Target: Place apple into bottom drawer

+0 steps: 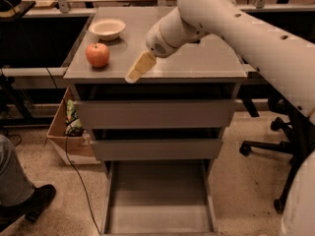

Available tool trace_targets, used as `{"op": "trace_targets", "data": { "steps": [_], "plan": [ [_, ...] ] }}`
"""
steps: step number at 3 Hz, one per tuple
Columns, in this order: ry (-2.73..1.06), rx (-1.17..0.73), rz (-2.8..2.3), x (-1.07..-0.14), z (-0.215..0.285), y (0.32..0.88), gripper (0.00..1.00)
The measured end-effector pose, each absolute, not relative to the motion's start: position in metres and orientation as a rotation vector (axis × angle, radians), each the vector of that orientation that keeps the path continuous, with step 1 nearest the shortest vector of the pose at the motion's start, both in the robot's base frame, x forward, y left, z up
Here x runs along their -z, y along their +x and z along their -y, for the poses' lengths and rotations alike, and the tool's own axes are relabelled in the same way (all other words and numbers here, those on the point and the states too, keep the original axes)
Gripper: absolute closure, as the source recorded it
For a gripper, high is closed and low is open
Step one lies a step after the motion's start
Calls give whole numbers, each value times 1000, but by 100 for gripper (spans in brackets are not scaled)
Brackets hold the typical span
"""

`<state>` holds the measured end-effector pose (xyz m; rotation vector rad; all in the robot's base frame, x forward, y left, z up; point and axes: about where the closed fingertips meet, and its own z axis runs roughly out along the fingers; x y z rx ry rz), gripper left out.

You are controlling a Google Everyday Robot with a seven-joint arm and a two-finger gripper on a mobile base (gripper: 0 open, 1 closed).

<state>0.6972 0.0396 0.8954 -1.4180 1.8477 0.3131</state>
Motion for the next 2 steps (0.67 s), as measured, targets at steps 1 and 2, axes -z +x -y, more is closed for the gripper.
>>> {"op": "trace_targets", "data": {
  "steps": [1, 2],
  "plan": [
    [-1340, -370, -1804, -897, -75, 736, 0],
    [-1295, -456, -1797, -882, -114, 761, 0]
  ]
}}
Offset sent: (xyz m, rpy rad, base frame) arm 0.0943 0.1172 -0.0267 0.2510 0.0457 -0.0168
